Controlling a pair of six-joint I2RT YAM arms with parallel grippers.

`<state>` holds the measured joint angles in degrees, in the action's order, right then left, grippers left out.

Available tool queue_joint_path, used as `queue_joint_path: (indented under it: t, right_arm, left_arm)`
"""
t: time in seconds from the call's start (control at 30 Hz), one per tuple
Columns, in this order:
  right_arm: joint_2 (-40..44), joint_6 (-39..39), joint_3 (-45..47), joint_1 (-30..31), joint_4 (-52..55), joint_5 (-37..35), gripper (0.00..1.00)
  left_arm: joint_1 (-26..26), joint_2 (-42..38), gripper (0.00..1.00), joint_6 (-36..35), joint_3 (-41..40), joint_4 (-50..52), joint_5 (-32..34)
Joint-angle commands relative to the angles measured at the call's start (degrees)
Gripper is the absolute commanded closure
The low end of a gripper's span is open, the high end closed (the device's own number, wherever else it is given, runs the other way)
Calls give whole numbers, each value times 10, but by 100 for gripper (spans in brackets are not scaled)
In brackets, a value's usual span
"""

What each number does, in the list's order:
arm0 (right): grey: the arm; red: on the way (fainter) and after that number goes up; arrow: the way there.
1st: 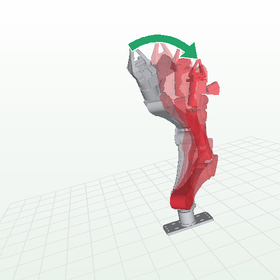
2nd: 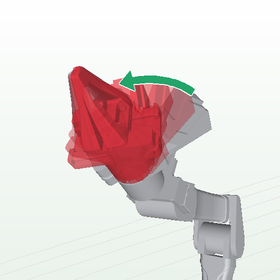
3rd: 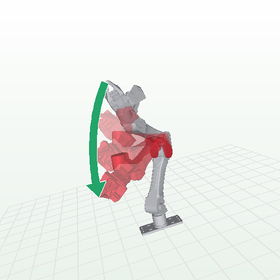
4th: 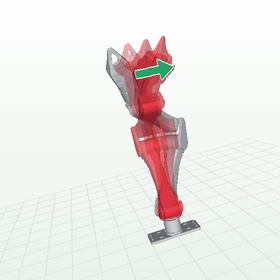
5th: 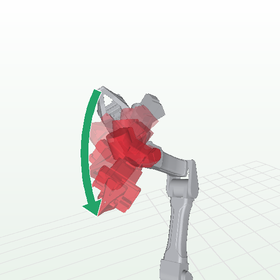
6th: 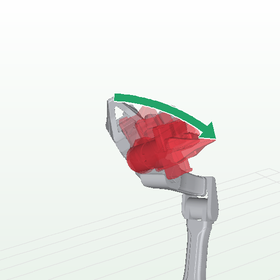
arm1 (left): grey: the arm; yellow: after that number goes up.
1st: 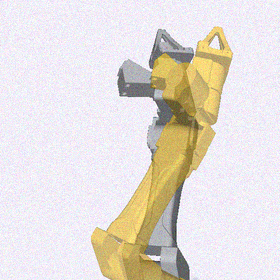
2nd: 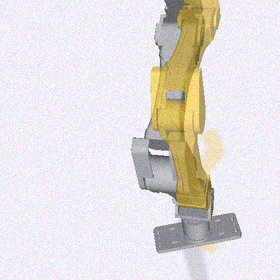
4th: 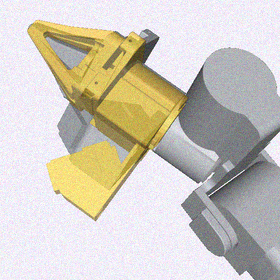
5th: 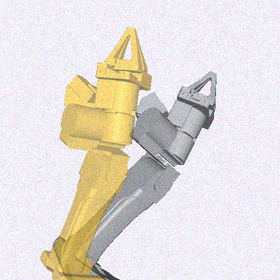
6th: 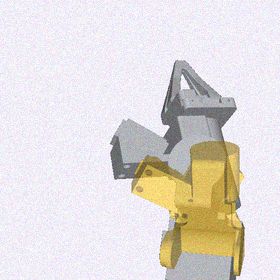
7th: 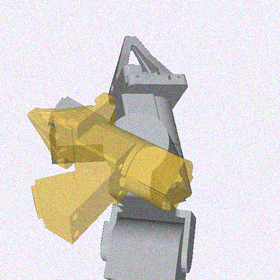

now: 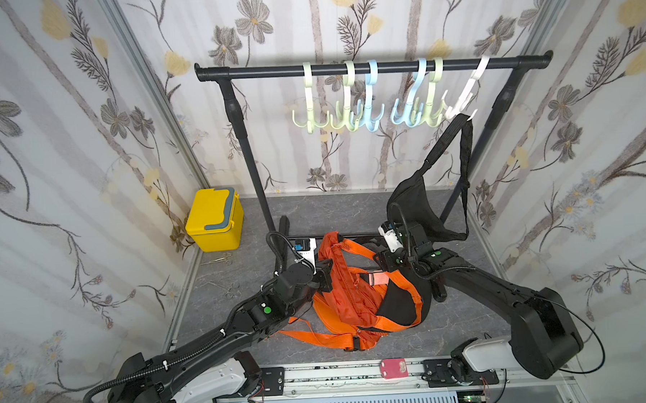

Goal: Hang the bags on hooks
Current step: Adjust the bag at the bag, then pick up the bag from the bag.

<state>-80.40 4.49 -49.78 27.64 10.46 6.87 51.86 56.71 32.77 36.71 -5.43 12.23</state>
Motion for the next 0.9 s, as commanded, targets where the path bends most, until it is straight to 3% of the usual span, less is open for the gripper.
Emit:
queue_joint_path:
  t: [0.0, 0.2, 0.23, 0.27, 0.37, 0.43, 0.53, 0.77, 0.87]
  right_arm:
    - [-19, 5, -6, 1, -4, -13, 35]
    - [-33, 6, -3, 2, -4, 31, 50]
    - [-32, 9, -2, 2, -5, 33, 57]
    - [-33, 12, -2, 3, -6, 33, 62]
    - [-37, 17, -7, 5, -1, 31, 78]
    - [-40, 17, -14, 11, 6, 25, 74]
    - [-49, 13, -24, 21, 18, 6, 61]
    - [-67, 2, -45, 42, 50, -67, 54]
    - [-82, 0, -51, 46, 57, -70, 55]
  left_arm:
    - [-4, -5, 100, 21, -17, -23, -2]
    - [-14, 0, 100, 52, -59, -28, -9]
    - [-16, 4, 92, 59, -62, -22, -7]
    - [-19, 10, 71, 66, -63, -12, -4]
    - [-21, 30, 38, 79, -63, 9, 3]
    - [-22, 41, 25, 87, -62, 13, 5]
    - [-23, 56, 20, 95, -60, 19, 11]
    - [-25, 91, 17, 111, -58, 46, 26]
    - [-25, 103, 30, 116, -62, 34, 24]
